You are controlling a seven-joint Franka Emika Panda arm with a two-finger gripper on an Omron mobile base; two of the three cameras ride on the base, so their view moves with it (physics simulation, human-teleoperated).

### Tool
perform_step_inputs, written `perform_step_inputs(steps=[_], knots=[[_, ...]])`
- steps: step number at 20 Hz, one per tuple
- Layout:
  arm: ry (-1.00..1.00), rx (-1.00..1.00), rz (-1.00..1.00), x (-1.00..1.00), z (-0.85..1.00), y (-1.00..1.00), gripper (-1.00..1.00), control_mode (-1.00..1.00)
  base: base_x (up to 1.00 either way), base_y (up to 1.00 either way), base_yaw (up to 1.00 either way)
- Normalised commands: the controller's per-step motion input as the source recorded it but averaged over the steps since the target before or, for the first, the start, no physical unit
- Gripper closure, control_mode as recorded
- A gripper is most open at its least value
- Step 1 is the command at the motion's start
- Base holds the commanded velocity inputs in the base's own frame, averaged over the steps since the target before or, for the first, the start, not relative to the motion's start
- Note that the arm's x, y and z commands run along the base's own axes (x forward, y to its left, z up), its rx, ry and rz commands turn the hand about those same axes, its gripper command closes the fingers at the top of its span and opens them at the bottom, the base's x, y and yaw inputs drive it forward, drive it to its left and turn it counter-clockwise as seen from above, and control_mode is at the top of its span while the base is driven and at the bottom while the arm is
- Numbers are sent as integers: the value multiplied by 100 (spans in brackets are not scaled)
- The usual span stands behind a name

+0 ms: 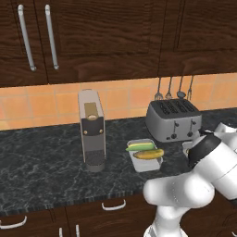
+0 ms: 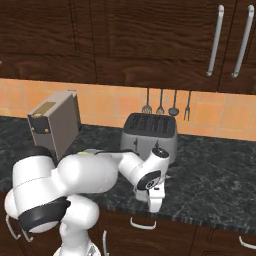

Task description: Take the meat container that has the fish and place it on the second highest rack of the freezer. Then take the vegetable container that has the cucumber and corn and place it on the highest rack of the freezer.

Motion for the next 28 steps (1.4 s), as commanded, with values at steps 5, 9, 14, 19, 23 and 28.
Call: perform_step_inputs(steps=[5,9,14,19,23,28], knots=[[-10,0,-16,-50,19,0,100,-100,0,0,0],[-23,1,-18,-82,73,2,100,-100,0,0,0],[-25,-3,-17,-72,94,24,100,-100,0,0,0],[-1,-10,-3,-65,100,19,100,-100,0,0,0],[-2,-12,0,-46,94,63,100,-100,0,0,0],[0,0,2,-29,62,57,100,-100,0,0,0]])
